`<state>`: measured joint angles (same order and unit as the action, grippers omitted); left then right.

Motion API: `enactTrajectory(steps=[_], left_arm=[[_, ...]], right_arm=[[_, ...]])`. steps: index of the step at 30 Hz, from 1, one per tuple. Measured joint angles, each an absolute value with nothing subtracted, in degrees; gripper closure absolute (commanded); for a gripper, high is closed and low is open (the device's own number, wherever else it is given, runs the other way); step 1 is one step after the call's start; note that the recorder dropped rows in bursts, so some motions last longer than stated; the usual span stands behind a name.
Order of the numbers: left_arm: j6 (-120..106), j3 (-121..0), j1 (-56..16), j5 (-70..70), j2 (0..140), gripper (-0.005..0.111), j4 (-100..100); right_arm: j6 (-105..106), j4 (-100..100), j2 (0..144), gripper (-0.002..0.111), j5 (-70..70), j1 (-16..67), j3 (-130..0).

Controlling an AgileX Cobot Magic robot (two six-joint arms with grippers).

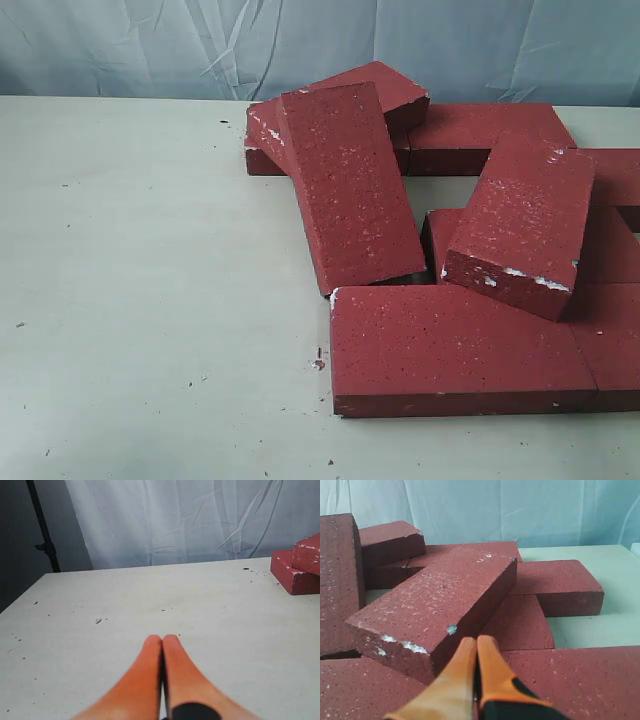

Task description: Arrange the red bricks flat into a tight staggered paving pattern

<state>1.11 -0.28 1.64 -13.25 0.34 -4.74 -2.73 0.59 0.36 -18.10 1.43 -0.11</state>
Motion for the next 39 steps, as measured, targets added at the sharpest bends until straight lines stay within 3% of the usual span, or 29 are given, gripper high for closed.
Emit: enactTrajectory(steps=[6, 24, 39], left_arm=[[1.1, -0.3, 1.6, -10.6, 0.3, 0.107, -1.1], [1.6, -0.3, 1.6, 10.9, 0.3, 0.107, 8.8], [5.5, -0.3, 1.6, 24.0, 0.2, 0.107, 9.2]], right_arm=[[-2.7, 0.6, 0.4, 0.109, -13.5, 1.4, -0.1], [-7.2, 12.0, 0.3, 0.109, 18.7, 1.4, -0.1], [-7.5, 6.8, 15.4, 0.109, 21.1, 1.4, -14.4]])
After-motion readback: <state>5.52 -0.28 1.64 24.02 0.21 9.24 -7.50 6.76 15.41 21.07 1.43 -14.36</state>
